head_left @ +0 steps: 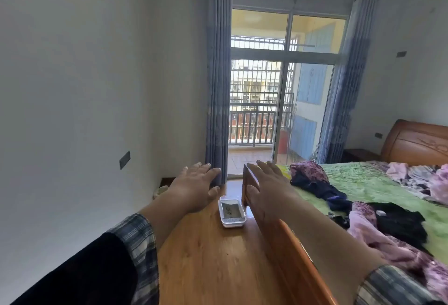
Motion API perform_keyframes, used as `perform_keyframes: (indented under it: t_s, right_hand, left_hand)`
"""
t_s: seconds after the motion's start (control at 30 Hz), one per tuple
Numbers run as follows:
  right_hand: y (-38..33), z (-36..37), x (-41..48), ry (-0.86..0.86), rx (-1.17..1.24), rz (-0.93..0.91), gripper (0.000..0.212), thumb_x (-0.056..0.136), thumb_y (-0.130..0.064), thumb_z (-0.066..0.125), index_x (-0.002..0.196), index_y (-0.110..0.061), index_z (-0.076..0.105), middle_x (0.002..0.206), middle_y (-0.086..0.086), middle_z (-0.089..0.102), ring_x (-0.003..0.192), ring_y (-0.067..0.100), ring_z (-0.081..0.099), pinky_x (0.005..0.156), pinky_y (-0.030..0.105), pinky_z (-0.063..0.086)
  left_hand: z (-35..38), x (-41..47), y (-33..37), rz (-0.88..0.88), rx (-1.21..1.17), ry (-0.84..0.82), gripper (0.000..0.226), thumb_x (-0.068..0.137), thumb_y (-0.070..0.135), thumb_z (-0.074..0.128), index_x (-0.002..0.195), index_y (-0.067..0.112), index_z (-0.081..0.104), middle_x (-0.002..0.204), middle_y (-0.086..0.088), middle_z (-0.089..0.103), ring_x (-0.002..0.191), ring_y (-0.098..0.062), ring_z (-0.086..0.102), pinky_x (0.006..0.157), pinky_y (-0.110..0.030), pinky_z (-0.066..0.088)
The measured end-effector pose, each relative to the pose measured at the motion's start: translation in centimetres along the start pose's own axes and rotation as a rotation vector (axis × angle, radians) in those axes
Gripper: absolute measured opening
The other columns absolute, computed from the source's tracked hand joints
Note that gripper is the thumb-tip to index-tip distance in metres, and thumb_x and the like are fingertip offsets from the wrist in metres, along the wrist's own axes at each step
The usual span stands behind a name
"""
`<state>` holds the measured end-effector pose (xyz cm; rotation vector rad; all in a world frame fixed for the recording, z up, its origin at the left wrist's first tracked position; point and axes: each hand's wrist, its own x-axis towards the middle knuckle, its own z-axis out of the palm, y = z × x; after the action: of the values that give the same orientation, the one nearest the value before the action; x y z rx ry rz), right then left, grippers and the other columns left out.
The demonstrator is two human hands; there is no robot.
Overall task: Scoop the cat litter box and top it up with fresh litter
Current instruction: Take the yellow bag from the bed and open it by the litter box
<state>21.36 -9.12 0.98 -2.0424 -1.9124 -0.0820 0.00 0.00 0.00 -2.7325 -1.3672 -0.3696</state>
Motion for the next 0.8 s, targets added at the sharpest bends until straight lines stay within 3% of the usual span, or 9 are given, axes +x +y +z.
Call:
perform_keyframes:
  t_s: [0.47,0.8]
  right_hand:
    - [-2.9,10.0,26.3,-0.024,0.042,0.018,0.065,0.101,-0.041,0.043,0.158,-0.035,0.012,0.167,-0.006,0.006,0.153,0.017,-0.004,0.125,0.041,0.006]
    - [5.1,15.9,41.0,-0.063,0.050,0.062,0.065,0.100,-0.043,0.042,0.157,-0.036,0.013,0.166,-0.007,0.008,0.154,0.020,-0.004,0.125,0.043,0.007]
  left_hand:
    - [5.0,20.9,-19.5,-0.027,0.058,-0.060,0.063,0.099,0.053,0.036,0.155,0.038,0.010,0.165,0.002,0.009,0.152,-0.023,0.004,0.122,-0.049,0.007]
    - [10.6,36.7,-22.6,-0.006,0.081,-0.133,0.064,0.100,0.053,0.035,0.155,0.038,0.008,0.166,0.002,0.009,0.152,-0.023,0.005,0.122,-0.049,0.009]
